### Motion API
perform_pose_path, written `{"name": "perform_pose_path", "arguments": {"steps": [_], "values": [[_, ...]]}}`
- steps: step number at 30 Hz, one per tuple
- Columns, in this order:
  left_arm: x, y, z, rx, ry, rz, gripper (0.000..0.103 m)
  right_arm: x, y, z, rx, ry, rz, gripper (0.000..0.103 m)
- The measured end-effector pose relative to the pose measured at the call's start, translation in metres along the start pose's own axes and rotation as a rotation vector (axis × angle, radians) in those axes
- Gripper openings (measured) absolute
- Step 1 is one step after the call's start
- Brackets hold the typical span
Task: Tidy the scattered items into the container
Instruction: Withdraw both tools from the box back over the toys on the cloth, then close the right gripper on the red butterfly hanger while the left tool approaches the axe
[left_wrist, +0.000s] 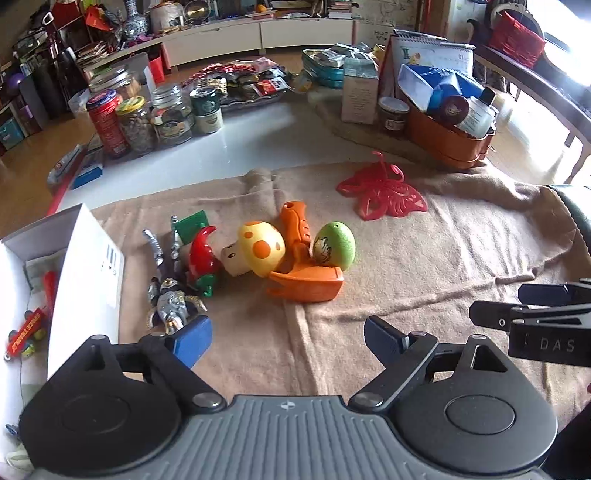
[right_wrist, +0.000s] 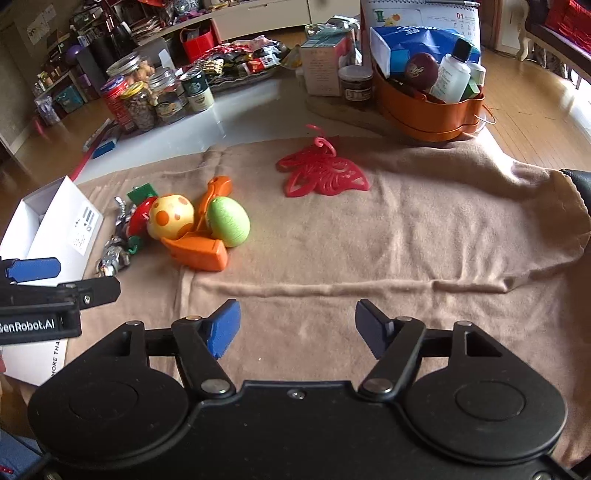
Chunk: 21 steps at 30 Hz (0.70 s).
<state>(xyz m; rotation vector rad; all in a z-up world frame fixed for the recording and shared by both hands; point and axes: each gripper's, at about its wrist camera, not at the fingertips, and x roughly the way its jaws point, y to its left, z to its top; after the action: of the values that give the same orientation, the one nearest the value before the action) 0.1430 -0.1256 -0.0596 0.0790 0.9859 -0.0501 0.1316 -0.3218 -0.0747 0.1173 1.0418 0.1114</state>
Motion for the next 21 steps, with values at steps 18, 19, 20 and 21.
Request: {"name": "perform_pose_path", "arguments": {"steps": [18,19,20,21], "values": [[0.029,-0.003,0.038,-0.030,0.007,-0.056,0.095,0.080,-0.031,0.087,-0.057,-0.022,-0.111,0.071],[0.031,0.001,0.040,-0.041,0.012,-0.050,0.095,0.086,-0.031,0.094,-0.063,-0.029,-0.111,0.071],[0.034,0.005,0.042,-0.054,0.018,-0.046,0.095,0.093,-0.030,0.102,-0.072,-0.038,-0.118,0.071],[0.036,0.010,0.044,-0.071,0.024,-0.043,0.095,0.100,-0.028,0.110,-0.085,-0.046,-0.125,0.071]]}}
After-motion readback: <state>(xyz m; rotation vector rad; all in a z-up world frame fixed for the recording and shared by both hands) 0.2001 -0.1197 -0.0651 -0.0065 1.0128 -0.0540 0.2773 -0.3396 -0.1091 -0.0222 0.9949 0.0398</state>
